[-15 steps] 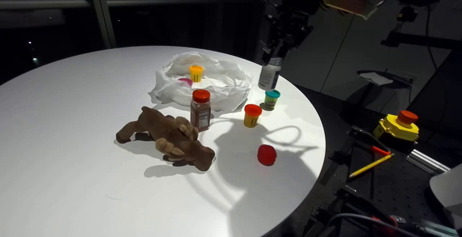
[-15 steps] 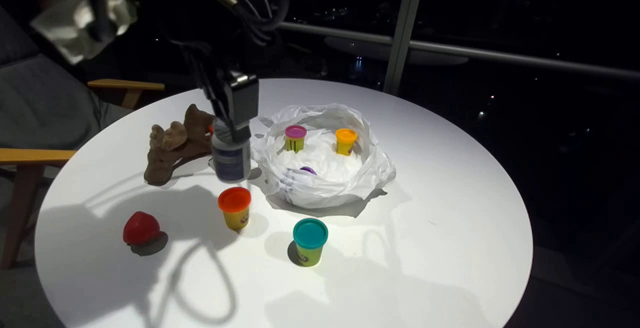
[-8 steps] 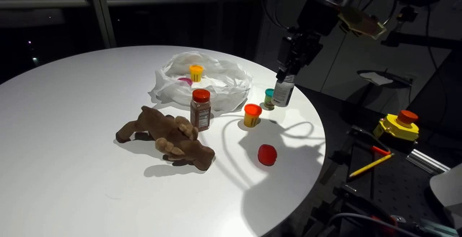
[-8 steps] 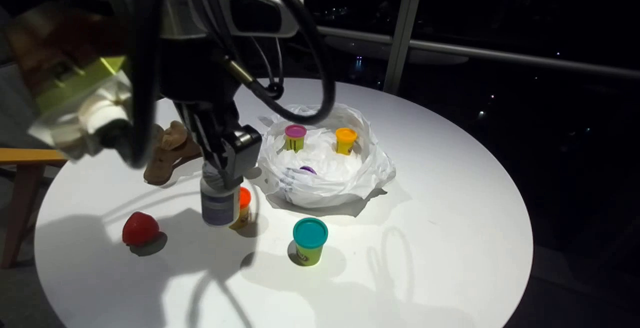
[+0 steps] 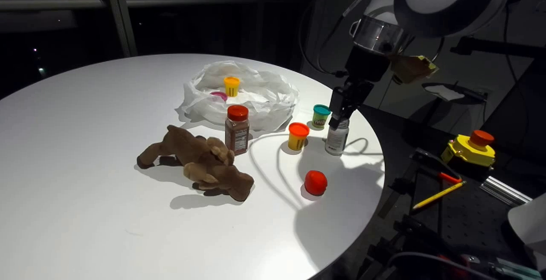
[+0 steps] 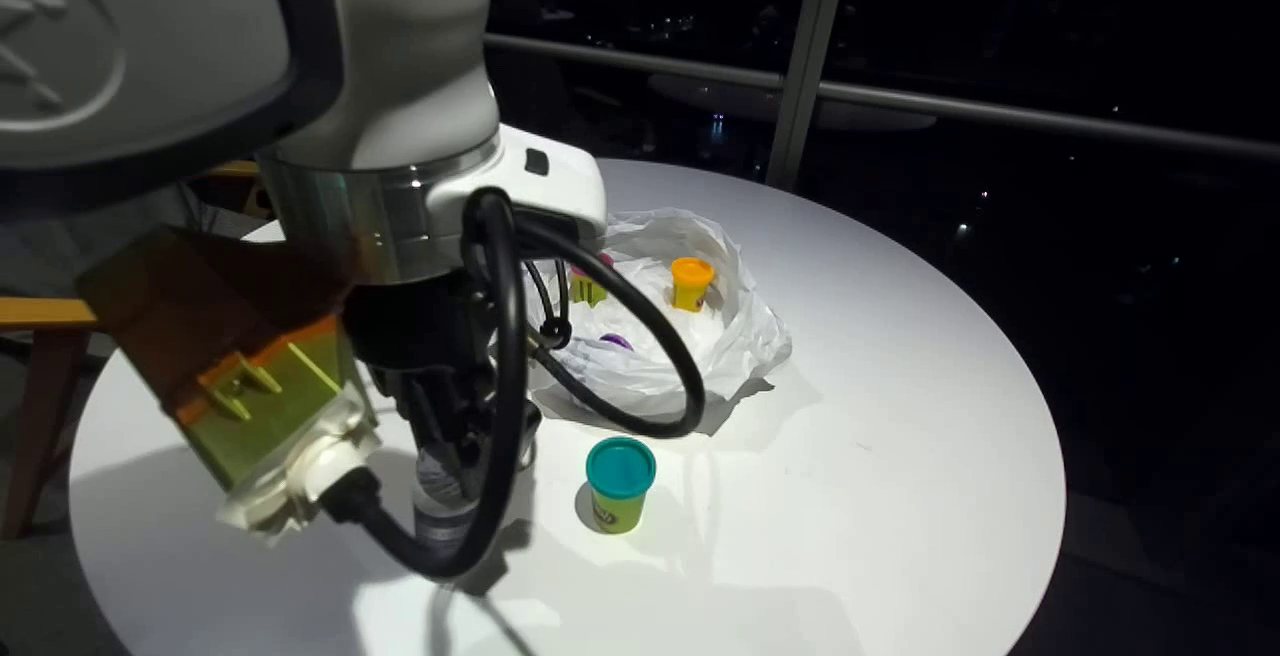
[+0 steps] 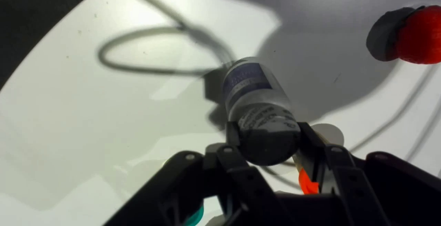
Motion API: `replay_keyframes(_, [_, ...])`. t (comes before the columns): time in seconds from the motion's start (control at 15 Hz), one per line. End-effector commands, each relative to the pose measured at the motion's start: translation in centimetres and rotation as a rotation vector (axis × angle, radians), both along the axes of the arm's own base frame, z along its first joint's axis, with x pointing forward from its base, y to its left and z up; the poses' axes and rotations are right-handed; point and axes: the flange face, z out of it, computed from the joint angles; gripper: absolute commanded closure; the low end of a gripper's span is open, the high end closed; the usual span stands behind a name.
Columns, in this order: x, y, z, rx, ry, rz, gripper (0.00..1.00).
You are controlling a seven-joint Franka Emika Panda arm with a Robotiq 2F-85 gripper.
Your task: Remove all the objects from the plastic bag and put them on the table
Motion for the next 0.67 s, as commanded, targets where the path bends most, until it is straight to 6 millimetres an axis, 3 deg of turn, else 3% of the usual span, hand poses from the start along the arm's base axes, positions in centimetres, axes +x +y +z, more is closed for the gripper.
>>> replay_keyframes(0.0, [0.9, 0.3, -0.7, -0.052, -0.129, 0.061, 0.81])
replay_keyframes(0.33, [1.5, 1.3, -0.8, -0.082, -0.254, 0.092, 0.8])
replay_keyframes(0.4, [1.6, 1.6, -0.7, -0.077, -0.262, 0.095, 0.31])
replay_keyframes(0.47, [1.7, 1.8, -0.5, -0.076, -0.272, 0.099, 0.3])
replay_keyframes(0.6, [2.2, 2.1, 0.7, -0.073, -0.305, 0.098, 0.16])
